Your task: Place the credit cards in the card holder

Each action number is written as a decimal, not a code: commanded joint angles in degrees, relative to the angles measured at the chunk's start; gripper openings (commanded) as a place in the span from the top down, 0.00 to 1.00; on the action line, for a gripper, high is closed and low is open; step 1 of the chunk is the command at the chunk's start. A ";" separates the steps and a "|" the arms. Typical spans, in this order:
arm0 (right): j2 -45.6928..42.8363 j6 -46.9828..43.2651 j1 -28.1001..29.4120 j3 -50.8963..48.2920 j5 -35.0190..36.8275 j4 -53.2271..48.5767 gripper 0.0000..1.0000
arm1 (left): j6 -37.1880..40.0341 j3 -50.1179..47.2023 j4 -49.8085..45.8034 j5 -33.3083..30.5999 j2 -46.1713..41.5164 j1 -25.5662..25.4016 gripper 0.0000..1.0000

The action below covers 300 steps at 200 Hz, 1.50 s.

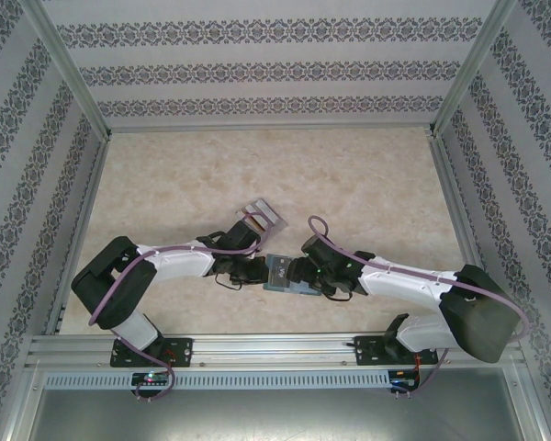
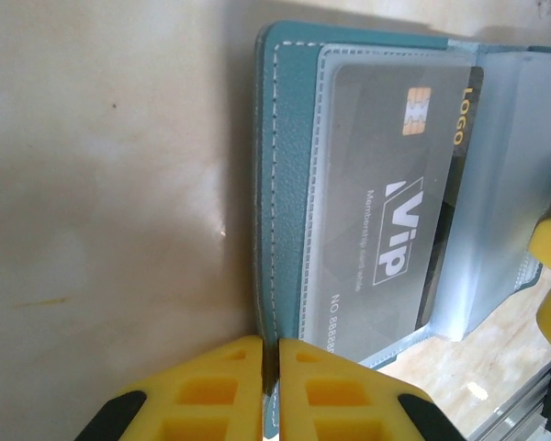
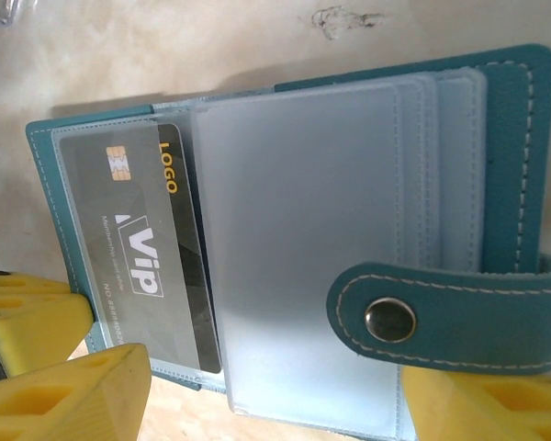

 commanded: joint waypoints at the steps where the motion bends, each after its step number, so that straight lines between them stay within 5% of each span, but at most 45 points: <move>1: 1.99 0.40 0.09 -1.18 -0.39 1.08 0.28 | -1.25 -0.93 1.06 -0.68 -0.47 -1.24 0.88; 162: -2.97 -0.29 -0.75 -3.25 -3.77 11.13 0.44 | -3.56 -0.75 2.34 -2.02 -0.73 -1.69 0.89; 188: -5.14 -0.59 -1.03 -1.50 -1.50 4.06 0.43 | -3.21 0.03 1.66 -1.92 -0.62 -1.64 0.89; 213: -9.05 0.51 -1.19 -2.08 3.45 -4.17 0.31 | -3.64 -0.13 2.11 -1.45 -0.73 -1.68 0.93; 300: -4.16 -1.80 -2.95 -2.35 -3.42 -1.71 0.43 | -4.26 -0.18 2.87 -0.75 -0.31 -1.73 0.93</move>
